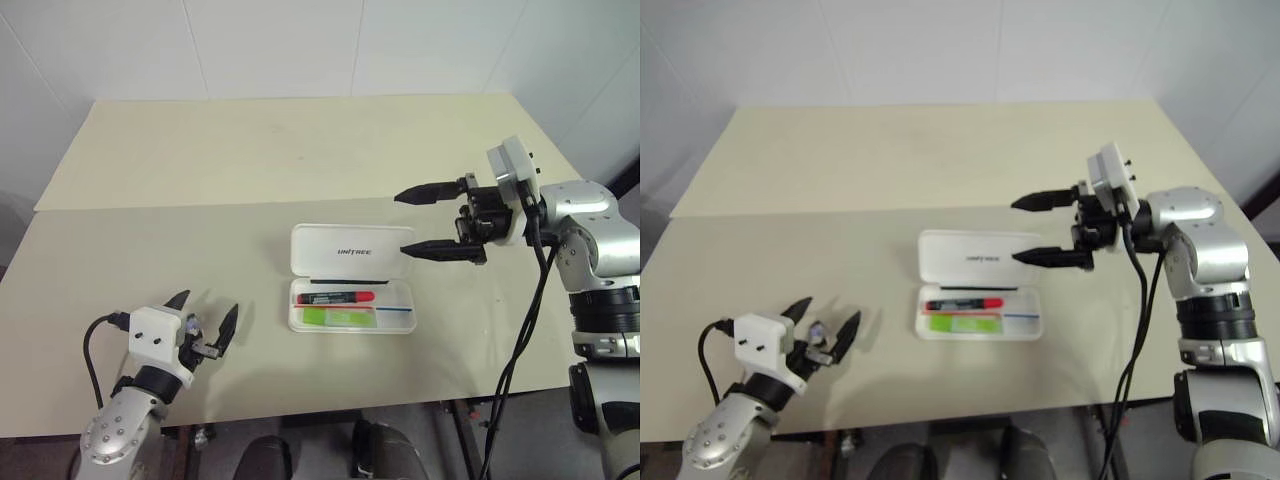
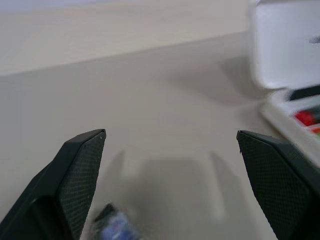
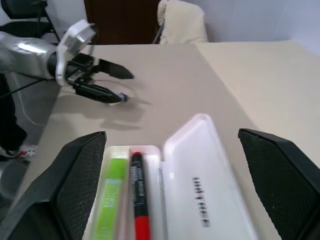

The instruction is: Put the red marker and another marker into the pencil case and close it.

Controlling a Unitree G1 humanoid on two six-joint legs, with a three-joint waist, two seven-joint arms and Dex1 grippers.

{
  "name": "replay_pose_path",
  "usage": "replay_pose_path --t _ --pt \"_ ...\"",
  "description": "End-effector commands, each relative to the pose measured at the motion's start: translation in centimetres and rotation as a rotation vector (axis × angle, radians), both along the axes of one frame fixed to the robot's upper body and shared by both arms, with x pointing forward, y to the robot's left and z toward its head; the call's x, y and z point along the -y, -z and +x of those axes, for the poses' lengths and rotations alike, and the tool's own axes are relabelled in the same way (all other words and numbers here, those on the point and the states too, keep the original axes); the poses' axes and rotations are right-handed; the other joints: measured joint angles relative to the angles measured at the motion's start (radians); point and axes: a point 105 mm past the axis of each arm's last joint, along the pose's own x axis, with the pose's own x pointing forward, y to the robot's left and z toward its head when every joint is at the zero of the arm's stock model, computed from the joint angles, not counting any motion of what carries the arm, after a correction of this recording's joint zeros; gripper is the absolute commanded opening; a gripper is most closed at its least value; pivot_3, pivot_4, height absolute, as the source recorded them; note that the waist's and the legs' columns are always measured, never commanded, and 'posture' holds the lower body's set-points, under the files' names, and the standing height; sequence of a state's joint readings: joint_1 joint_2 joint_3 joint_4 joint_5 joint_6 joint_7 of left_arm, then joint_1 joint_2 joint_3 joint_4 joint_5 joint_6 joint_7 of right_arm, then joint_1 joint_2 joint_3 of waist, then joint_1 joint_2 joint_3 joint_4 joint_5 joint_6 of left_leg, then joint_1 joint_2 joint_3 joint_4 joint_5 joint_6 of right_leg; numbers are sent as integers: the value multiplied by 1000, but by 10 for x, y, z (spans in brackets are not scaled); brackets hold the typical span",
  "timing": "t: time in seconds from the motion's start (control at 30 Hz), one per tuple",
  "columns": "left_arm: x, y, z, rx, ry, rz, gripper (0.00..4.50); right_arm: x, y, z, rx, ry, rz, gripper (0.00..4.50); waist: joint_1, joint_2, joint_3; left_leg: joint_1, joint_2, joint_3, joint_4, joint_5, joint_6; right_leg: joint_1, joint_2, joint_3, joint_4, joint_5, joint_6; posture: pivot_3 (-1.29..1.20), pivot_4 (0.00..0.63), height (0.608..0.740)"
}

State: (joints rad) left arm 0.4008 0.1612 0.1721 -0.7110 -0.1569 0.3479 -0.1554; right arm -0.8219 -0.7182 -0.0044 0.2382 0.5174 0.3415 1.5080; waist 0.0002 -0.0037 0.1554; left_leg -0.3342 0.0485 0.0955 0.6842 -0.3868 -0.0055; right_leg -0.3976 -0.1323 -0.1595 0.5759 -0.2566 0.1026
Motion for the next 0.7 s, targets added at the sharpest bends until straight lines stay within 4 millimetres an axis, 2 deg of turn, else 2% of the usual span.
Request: replay_pose_path --t 0.03,0.27,0.43,0.7 --pt "8 1 -3 1 -82 -2 4500 3 -11 -2 48 -25 -21 4454 -1 0 0 0 0 0 0 0 0 0 0 0 0 0 0 0 150 740" --pt "2 10 -12 -33 -246 3 4500 0 -12 -1 38 -38 -29 4454 -1 0 0 0 0 -1 0 -1 1 0 -1 -1 -1 0 0 0 150 740" --pt "-6 7 -18 -15 -339 26 4500 0 -15 1 41 -32 -30 4454 1 0 0 0 0 -3 0 -2 3 0 -2 -1 -1 0 0 0 150 740" --pt "-11 28 -29 -118 -416 -36 4500 -2 -17 2 52 -33 -30 4454 0 0 0 0 1 -3 0 -3 5 -1 -4 -1 -1 0 0 0 150 740"
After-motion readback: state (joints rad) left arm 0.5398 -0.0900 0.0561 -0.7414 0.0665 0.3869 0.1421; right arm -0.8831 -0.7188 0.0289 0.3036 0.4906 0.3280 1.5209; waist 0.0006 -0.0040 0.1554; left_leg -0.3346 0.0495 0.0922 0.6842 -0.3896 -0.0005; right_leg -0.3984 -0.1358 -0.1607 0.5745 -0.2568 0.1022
